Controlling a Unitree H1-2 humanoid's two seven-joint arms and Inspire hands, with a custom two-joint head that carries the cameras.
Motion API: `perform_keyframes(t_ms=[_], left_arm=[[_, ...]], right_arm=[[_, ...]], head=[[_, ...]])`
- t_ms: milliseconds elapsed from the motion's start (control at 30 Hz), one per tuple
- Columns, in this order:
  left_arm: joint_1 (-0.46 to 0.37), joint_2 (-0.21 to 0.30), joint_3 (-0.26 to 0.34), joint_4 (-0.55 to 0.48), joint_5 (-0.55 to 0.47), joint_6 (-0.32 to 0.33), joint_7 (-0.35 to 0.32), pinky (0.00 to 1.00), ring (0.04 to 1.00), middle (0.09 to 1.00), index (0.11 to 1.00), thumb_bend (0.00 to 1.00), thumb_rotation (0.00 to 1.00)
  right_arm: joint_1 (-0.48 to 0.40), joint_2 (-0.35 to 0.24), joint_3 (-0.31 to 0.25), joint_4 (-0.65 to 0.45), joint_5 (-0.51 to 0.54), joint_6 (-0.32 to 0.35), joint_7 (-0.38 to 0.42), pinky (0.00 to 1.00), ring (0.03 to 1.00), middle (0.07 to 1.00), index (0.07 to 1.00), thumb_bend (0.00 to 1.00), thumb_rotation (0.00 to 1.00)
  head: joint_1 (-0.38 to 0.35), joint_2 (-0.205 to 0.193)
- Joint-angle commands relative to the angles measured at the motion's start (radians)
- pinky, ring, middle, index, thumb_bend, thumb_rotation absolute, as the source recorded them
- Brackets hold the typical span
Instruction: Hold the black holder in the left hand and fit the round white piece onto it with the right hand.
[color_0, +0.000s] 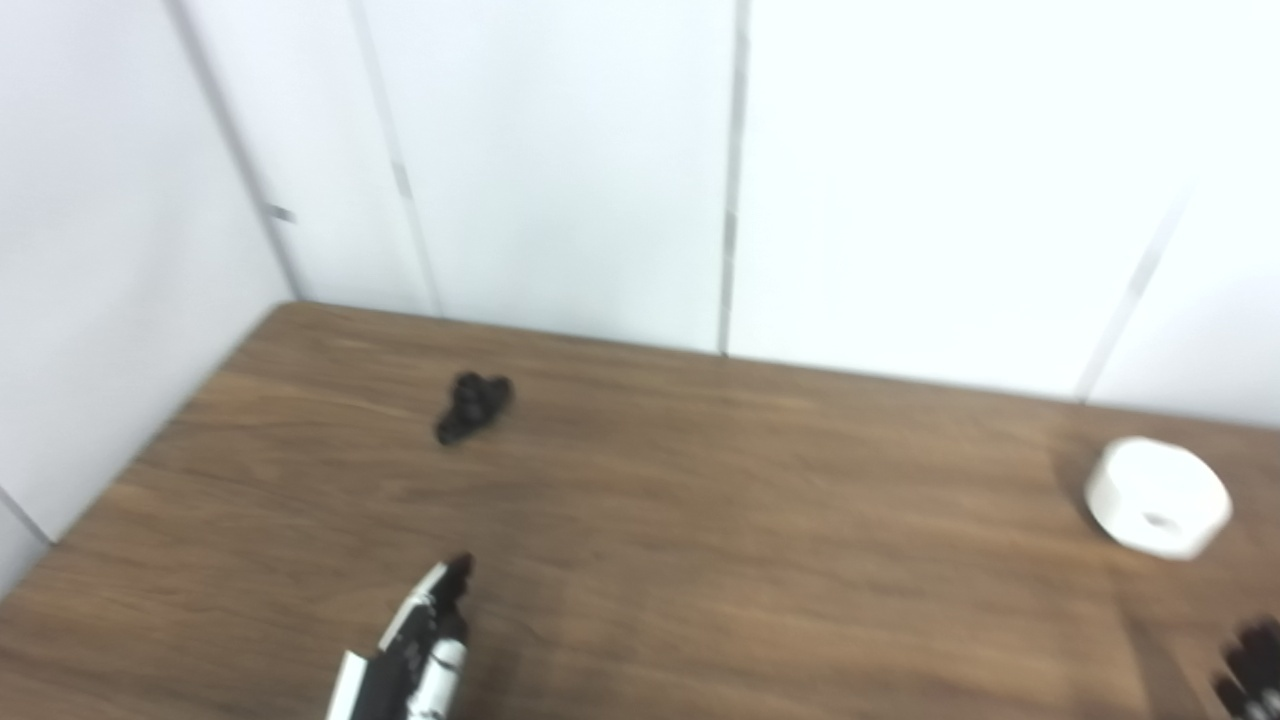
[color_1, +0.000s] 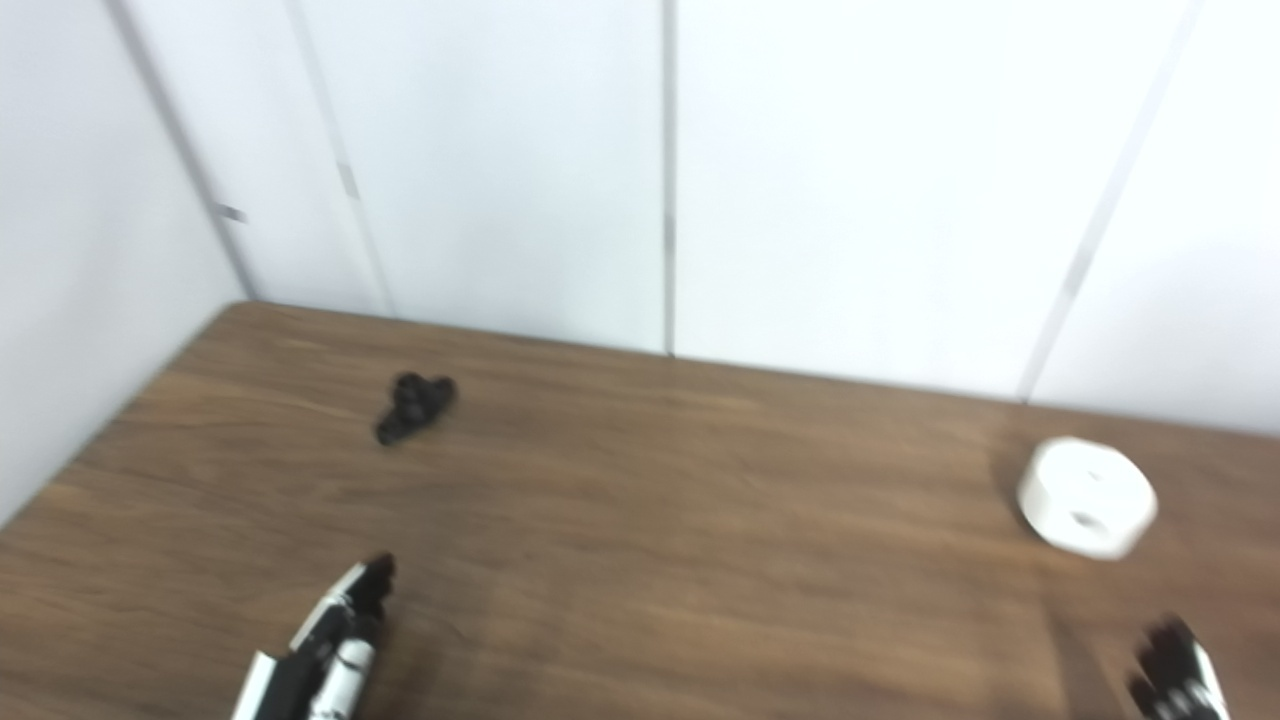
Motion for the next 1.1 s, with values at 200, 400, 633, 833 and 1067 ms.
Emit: perform_keyframes(t_ms=[200,400,633,833,1067], left_arm=[[-0.003,-0.069,-0.032,0.029,0.038,-0.036,0.024,0.91,0.919,0.912,0.876,0.3,0.48],[-0.002,-0.07,-0.033,0.014,0.027,-0.019,0.027,0.91,0.925,0.92,0.88,0.33,0.42],[-0.01,-0.07,-0.022,0.013,0.074,-0.013,0.052,0.87,0.908,0.908,0.877,0.34,0.28],[-0.036,-0.055,0.017,-0.057,0.211,0.061,0.097,0.84,0.895,0.894,0.852,0.55,0.03],[-0.129,-0.021,0.073,-0.089,0.526,0.227,0.157,0.89,0.907,0.878,0.836,0.71,0.13]], right_arm=[[-0.006,0.003,-0.009,0.157,-0.026,-0.056,-0.006,1.0,1.0,1.0,1.0,0.43,1.0],[-0.006,0.011,-0.015,0.146,-0.029,-0.047,-0.013,1.0,1.0,1.0,1.0,0.41,1.0],[-0.015,0.008,-0.008,0.163,0.002,-0.043,0.012,1.0,1.0,0.999,1.0,0.41,1.0],[-0.003,0.016,-0.003,0.128,0.009,-0.012,0.015,1.0,1.0,1.0,1.0,0.47,1.0],[0.016,0.02,0.001,0.085,-0.023,0.016,0.006,1.0,1.0,1.0,1.0,0.54,0.99]], head=[[0.011,-0.007],[-0.002,0.007],[-0.019,0.004],[-0.042,0.009],[-0.048,0.016]])
